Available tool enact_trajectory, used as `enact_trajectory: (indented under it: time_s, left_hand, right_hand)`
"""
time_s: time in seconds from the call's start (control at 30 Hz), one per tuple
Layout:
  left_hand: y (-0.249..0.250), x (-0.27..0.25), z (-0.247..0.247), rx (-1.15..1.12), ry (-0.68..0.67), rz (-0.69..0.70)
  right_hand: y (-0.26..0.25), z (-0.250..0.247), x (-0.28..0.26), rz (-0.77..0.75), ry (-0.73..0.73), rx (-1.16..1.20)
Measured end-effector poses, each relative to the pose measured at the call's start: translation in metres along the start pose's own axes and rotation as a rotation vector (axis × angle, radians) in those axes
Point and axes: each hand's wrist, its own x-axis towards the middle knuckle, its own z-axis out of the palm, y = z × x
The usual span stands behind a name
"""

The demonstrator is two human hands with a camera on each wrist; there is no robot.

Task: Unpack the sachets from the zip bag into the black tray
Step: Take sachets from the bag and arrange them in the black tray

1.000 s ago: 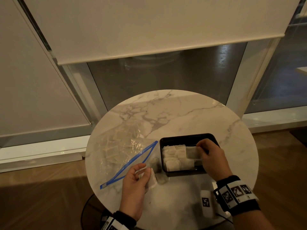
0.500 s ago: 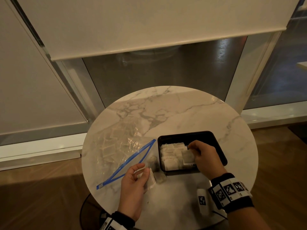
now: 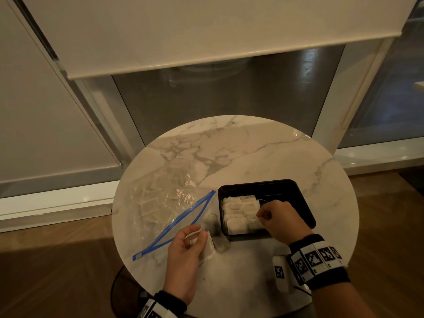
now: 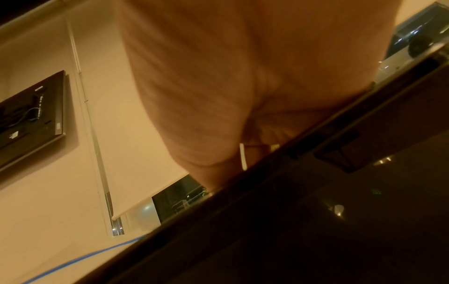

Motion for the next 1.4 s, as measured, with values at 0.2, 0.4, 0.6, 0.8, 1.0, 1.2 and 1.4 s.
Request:
enact_trajectory:
  time_s: [0.2, 0.4, 0.6, 0.8, 1.0, 1.2, 1.4]
  left_hand:
    - [0.000, 0.000, -0.001, 0.015, 0.003, -0.001]
    - [0.003, -0.001, 0.000, 0.014, 0.000, -0.008]
    - [0.002, -0.001, 0.000, 0.014, 0.011, -0.012]
    - [0.000, -0.001, 0.001, 0.028, 0.013, 0.008]
    - [0.000, -0.001, 0.000, 0.048, 0.015, 0.022]
    - [0.001, -0.001, 0.002, 0.051, 0.011, 0.021]
    - [0.000, 0.000, 0.002, 0.047, 0.010, 0.025]
  right_hand:
    - [-0.002, 0.001, 0.006, 0.015, -0.023, 0.013]
    - [-0.004, 0.003, 0.012, 0.034, -0.043, 0.019]
    - [-0.004, 0.005, 0.015, 0.049, -0.059, 0.013]
    - [-0.004, 0.004, 0.011, 0.073, -0.076, 0.003]
    - [-0.003, -0.001, 0.008, 0.106, 0.035, 0.024]
    - [-0.004, 0.004, 0.006, 0.177, 0.012, -0.036]
    - [-0.003, 0.002, 0.007, 0.177, 0.031, -0.034]
